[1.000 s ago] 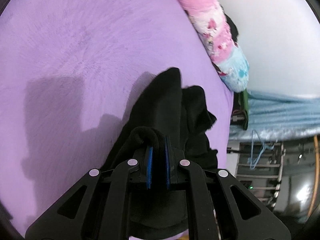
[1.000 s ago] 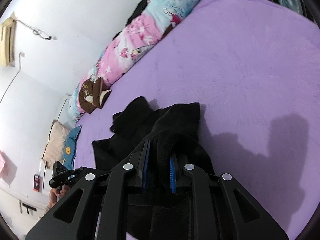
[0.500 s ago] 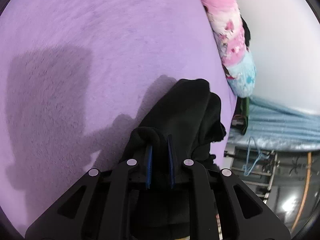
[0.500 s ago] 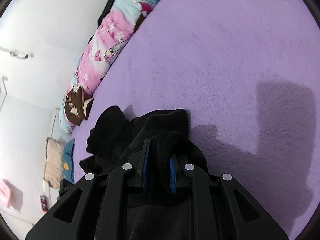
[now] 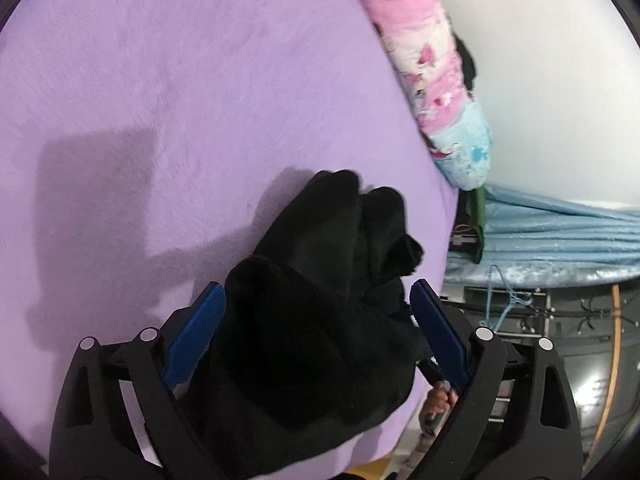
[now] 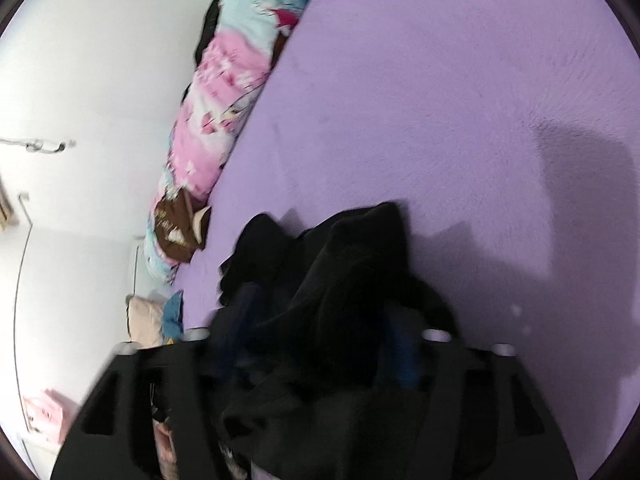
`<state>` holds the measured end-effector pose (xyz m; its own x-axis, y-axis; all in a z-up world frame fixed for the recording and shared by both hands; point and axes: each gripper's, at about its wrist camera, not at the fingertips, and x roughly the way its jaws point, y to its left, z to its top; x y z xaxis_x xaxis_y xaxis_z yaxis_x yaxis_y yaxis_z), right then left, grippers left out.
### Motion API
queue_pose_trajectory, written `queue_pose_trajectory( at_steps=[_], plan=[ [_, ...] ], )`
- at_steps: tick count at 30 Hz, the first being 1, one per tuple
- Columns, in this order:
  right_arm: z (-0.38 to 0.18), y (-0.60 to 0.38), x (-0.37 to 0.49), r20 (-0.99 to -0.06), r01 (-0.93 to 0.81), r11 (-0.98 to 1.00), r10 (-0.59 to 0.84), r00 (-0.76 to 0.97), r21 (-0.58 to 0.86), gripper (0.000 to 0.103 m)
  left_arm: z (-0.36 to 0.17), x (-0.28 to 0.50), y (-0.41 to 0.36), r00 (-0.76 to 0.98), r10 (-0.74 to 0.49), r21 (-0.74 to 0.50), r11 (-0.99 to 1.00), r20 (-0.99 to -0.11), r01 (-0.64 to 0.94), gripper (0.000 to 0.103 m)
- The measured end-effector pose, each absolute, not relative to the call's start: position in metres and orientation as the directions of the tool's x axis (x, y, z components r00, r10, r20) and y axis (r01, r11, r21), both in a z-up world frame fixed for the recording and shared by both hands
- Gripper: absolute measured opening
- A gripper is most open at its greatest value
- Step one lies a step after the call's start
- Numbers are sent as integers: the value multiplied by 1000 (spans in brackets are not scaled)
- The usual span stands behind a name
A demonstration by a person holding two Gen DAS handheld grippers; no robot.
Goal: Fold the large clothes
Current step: 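Open both tools to release the folded hem onto the jacket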
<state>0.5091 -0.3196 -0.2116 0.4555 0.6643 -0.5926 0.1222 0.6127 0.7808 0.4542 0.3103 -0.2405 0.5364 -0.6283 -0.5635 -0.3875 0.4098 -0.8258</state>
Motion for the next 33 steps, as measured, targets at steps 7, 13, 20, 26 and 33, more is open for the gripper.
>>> queue_pose_trajectory(
  at_steps=[7,13,20,26,33],
  plan=[
    [-161,-292,479,-626,26,680,659,417,733,76,-204,395,308,661,-547,-853,411,-514,-323,92],
    [-96,-150,452,-794,-421,875,426,433,240,85,-217,350,268,650,-470,-775,547,-598,-318,92],
    [-104,-2,445,-871,-715,699,364,330,21,88,-244,348,259,601,-414,-676,670,-684,-308,92],
    [-160,72,442,-956,-867,497,234,176,-38,75,-260,361,252,542,-457,-664,694,-705,-279,92],
    [-210,86,439,-986,-897,441,155,57,17,38,-267,370,246,513,-500,-677,694,-698,-245,92]
  ],
)
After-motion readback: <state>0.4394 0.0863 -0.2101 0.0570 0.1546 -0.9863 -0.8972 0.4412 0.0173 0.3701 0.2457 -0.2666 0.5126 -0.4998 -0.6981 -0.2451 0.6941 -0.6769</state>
